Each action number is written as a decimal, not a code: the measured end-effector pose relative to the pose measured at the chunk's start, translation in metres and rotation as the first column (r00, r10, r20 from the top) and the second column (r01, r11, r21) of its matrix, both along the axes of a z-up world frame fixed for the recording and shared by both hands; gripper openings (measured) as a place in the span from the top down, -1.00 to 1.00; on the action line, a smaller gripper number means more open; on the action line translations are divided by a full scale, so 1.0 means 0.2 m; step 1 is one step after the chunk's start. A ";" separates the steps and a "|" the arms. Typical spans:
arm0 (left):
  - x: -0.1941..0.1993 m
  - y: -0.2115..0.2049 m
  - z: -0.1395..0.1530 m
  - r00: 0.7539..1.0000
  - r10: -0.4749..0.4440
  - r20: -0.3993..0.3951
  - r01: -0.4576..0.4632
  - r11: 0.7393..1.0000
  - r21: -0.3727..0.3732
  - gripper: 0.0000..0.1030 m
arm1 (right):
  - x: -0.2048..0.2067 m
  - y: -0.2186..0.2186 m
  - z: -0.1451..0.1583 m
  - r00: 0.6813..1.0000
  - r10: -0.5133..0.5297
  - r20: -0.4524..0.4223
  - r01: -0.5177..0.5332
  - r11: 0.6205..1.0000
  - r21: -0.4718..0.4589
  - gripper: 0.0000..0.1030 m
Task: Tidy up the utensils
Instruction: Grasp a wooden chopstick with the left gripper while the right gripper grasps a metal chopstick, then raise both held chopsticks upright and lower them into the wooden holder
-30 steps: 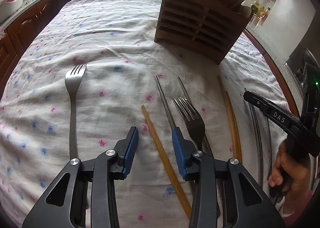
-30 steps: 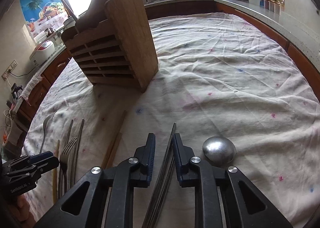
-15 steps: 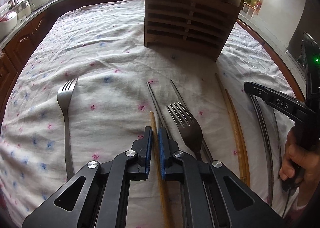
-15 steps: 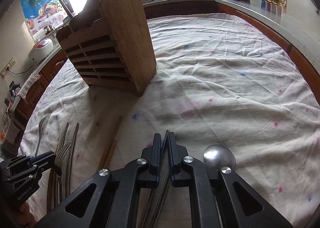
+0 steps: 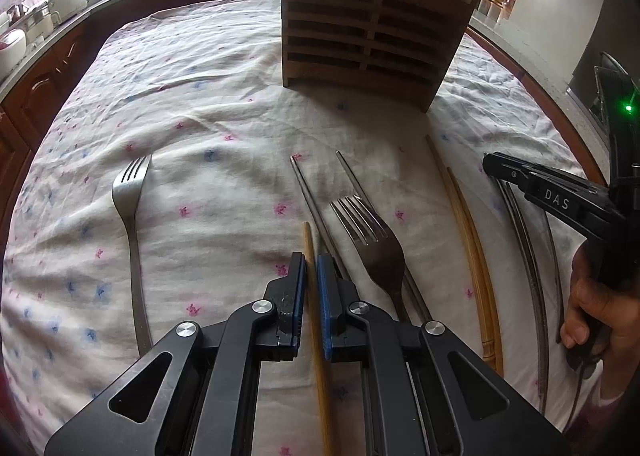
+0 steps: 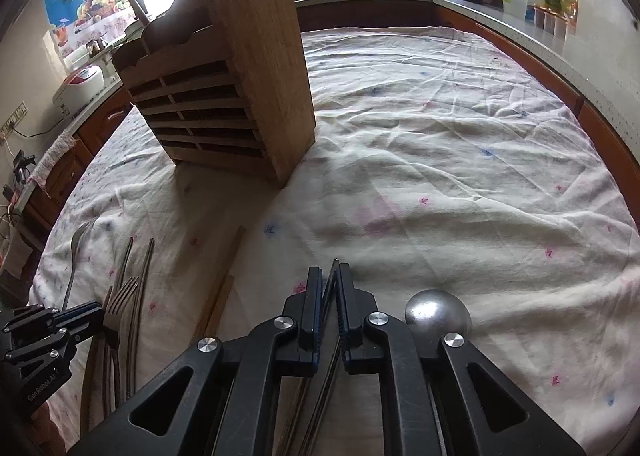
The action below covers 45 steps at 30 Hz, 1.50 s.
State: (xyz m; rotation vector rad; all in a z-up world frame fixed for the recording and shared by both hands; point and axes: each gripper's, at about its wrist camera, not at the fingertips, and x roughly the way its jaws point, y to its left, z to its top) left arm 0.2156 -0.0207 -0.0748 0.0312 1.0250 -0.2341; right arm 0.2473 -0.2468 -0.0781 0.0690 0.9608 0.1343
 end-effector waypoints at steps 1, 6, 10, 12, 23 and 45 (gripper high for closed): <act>0.00 0.00 0.00 1.000 0.001 0.003 -0.001 1.000 -0.003 0.89 | 0.00 0.00 0.00 1.000 0.002 0.005 -0.002 1.000 0.000 0.83; -0.01 0.04 0.03 1.000 0.016 -0.004 -0.016 0.999 -0.052 0.91 | -0.01 -0.04 0.01 1.000 -0.013 0.005 0.013 0.997 0.080 0.90; -0.05 0.08 0.10 1.000 0.017 0.026 -0.014 0.996 -0.094 0.91 | -0.07 -0.07 0.11 0.998 -0.025 0.062 0.016 0.991 0.134 0.91; -0.08 0.09 0.16 0.999 0.016 0.051 -0.010 0.994 -0.109 0.92 | -0.11 -0.06 0.18 0.995 -0.023 0.099 0.008 0.989 0.149 0.92; -0.29 0.16 0.48 0.982 0.021 0.188 0.014 0.983 -0.182 0.91 | -0.34 -0.08 0.52 0.967 -0.021 0.252 -0.038 0.973 0.228 0.92; -0.50 0.28 0.82 0.934 0.071 0.349 0.036 0.956 -0.292 0.91 | -0.61 -0.13 0.90 0.891 -0.043 0.452 -0.080 0.965 0.250 0.93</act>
